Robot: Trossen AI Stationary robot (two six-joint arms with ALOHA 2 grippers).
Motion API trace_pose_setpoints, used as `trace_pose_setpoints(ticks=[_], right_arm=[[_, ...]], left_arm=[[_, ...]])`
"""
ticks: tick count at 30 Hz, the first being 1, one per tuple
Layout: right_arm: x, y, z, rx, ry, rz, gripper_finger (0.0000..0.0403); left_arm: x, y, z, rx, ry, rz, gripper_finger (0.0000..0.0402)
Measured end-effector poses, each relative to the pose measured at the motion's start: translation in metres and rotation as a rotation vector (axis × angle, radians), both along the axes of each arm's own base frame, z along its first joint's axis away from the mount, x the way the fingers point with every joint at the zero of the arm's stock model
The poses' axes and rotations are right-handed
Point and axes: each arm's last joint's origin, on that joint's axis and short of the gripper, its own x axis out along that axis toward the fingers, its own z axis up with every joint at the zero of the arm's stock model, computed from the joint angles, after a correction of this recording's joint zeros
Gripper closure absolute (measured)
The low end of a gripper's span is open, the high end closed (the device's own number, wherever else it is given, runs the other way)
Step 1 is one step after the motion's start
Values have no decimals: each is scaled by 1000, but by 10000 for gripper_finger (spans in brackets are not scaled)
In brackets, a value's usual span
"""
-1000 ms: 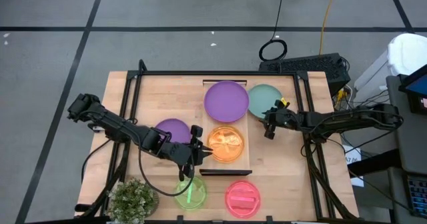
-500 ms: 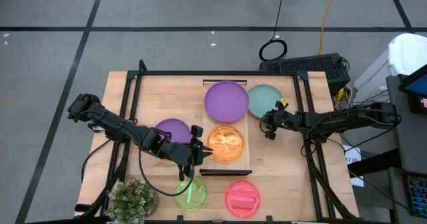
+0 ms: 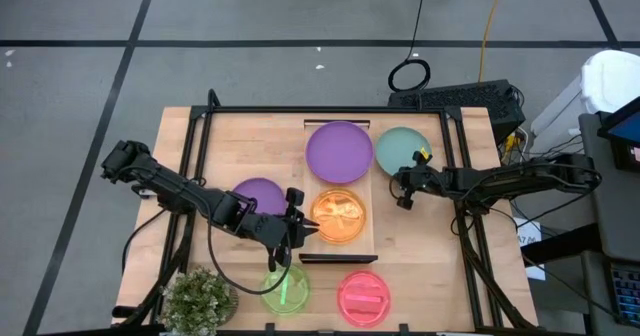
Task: Place and stack plates onto a shelf
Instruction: Stack the light blue plate on top of the violet plate on the shelf
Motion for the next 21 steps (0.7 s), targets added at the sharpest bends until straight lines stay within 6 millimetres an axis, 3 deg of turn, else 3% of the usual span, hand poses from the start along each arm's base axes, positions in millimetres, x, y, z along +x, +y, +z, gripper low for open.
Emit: trace_pose_setpoints(ticks=[8, 21], right_arm=[[6, -1, 8, -24, -24, -11, 401], [26, 3, 46, -126, -7, -60, 402]], left_arm=[[0, 0, 0, 8, 1, -5, 341], [-1, 0, -1, -6, 17, 7, 341]])
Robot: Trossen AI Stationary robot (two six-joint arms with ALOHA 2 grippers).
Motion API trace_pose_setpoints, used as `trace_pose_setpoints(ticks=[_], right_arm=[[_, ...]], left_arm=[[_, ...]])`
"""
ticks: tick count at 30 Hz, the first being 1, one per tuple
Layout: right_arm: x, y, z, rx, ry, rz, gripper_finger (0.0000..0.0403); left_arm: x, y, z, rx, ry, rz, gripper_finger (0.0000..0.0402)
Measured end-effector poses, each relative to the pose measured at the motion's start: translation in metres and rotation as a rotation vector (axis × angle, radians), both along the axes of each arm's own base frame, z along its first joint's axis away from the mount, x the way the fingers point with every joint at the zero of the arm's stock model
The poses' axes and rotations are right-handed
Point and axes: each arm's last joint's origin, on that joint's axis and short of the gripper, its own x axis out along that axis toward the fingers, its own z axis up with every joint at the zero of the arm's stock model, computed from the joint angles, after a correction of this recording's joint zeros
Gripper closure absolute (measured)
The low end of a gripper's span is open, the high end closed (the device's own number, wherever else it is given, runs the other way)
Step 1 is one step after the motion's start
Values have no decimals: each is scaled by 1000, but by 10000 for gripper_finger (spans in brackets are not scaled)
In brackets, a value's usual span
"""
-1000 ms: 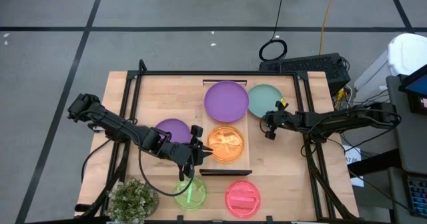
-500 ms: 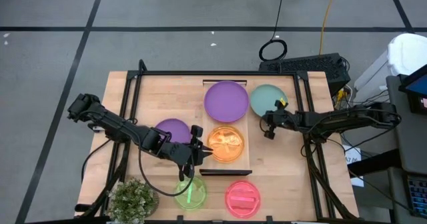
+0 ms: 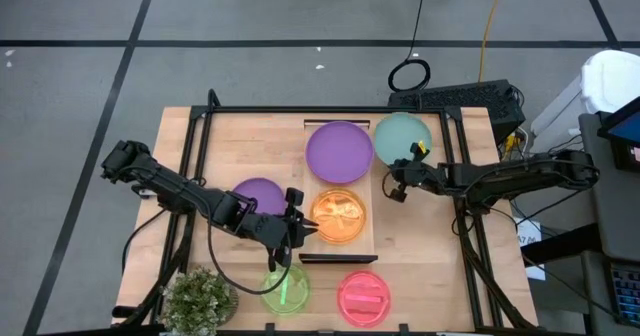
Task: Place and stack plates onto a shelf
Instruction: Stack the light blue plate on top of the violet plate on the shelf
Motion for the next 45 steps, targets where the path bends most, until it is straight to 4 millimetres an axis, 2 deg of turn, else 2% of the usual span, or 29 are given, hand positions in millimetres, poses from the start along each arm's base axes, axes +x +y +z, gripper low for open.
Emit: trace_pose_setpoints(ticks=[8, 15, 21, 26, 29, 34, 40, 45], right_arm=[[11, 5, 43, -59, 57, -57, 402], [17, 10, 75, -143, 31, -97, 403], [27, 16, 95, -198, -34, -27, 403], [38, 25, 112, -234, -176, 81, 403], [44, 31, 117, -257, -233, 131, 403], [56, 40, 116, -302, -242, 191, 403], [84, 53, 120, -277, -223, 311, 403], [110, 62, 116, -277, -171, 333, 403]], left_arm=[[-2, 1, -3, -52, 30, 47, 341], [-4, 0, -4, -133, 34, 105, 341], [-10, -5, -8, -167, 85, 134, 341], [-13, -11, -9, -187, 91, 135, 341], [-14, -12, -9, -197, 91, 138, 341], [-14, -12, -9, -206, 94, 147, 341], [-14, -12, -10, -206, 97, 148, 341], [-15, -12, -10, -202, 103, 149, 341]])
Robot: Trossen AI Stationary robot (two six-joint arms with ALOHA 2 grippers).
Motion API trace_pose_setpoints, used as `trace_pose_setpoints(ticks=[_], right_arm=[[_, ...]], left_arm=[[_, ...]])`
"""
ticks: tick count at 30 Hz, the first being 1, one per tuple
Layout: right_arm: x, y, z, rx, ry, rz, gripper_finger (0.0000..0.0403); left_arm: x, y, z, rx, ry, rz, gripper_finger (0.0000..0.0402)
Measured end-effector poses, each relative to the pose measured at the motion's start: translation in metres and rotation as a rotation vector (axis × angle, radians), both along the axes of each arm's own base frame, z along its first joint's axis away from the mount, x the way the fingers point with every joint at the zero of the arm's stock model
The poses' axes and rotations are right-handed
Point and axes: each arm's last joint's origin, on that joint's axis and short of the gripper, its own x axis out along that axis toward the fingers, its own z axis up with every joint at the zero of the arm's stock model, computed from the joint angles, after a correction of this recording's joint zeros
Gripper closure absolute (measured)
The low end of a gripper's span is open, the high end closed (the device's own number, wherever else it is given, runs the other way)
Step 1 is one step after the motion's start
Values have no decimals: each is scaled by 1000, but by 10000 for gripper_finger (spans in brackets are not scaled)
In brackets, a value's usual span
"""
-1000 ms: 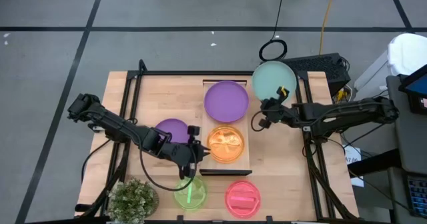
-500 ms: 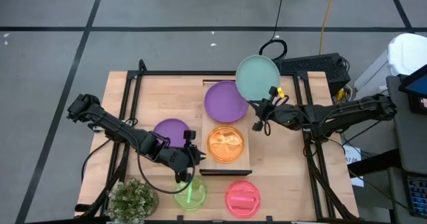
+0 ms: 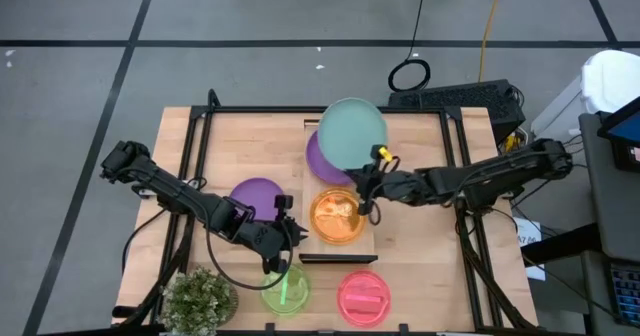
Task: Place and stack plates onto a shelf
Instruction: Stack the light blue plate on top of the violet plate on the shelf
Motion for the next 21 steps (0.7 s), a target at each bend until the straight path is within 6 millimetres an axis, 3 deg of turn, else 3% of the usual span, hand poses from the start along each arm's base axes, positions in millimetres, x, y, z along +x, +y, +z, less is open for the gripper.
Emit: trace_pose_setpoints(ticks=[8, 21], right_arm=[[26, 4, -15, -2, 79, 26, 403], [29, 5, -18, 7, 87, 43, 396]], left_arm=[[0, 0, -1, 8, 8, -3, 341], [-1, 1, -1, 13, 18, -3, 341]])
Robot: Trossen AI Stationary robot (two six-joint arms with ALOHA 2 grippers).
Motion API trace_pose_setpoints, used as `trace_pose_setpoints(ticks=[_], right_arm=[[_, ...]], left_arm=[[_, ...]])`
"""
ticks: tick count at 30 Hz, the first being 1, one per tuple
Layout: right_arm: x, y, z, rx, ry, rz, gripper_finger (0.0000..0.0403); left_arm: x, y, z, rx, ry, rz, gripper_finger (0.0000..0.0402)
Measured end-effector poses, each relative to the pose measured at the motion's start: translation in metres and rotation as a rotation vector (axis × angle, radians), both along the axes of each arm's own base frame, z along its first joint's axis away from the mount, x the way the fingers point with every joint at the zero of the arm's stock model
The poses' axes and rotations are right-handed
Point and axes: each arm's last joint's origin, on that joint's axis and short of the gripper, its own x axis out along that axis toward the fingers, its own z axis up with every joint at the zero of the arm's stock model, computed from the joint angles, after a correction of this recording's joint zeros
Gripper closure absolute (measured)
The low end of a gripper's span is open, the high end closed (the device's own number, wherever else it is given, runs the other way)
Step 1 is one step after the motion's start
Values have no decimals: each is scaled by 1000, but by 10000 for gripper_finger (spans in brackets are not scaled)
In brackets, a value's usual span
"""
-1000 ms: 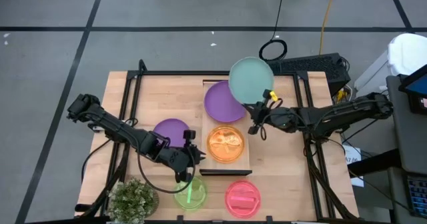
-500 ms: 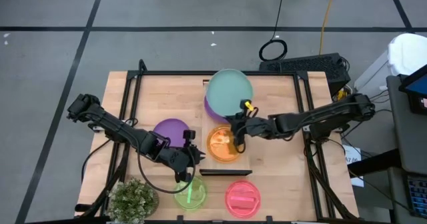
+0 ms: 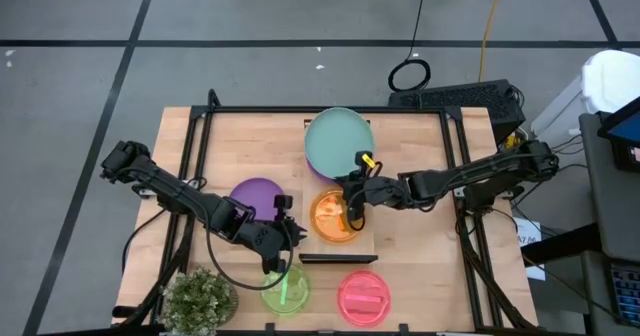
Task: Place and stack plates onto a shelf
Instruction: Stack the light blue plate on top of the violet plate on the shelf, then stack the transparent pink plate on top of the transparent orange plate on the shelf
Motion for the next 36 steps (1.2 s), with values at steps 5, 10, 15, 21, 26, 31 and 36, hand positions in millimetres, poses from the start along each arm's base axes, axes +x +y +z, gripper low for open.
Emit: trace_pose_setpoints(ticks=[5, 10, 15, 21, 26, 31, 36], right_arm=[[0, 0, 0, 4, -1, -1, 380], [0, 0, 0, 4, -2, -1, 371], [0, 0, 0, 5, -2, -1, 364], [0, 0, 0, 3, -2, -1, 349], [0, 0, 0, 2, -2, -2, 326], [-6, 1, 10, 14, -36, 0, 305], [-15, 7, 23, 27, -78, 24, 296]], left_arm=[[0, 0, 0, -2, 0, 1, 341], [0, 0, 0, -2, 0, 1, 341], [0, 0, 0, -2, 0, 1, 341], [-1, 0, -1, 0, 10, 4, 341], [-2, 1, -2, 0, 23, 10, 341], [-2, 1, -2, -1, 25, 11, 341], [-2, 1, -2, -1, 25, 12, 341]])
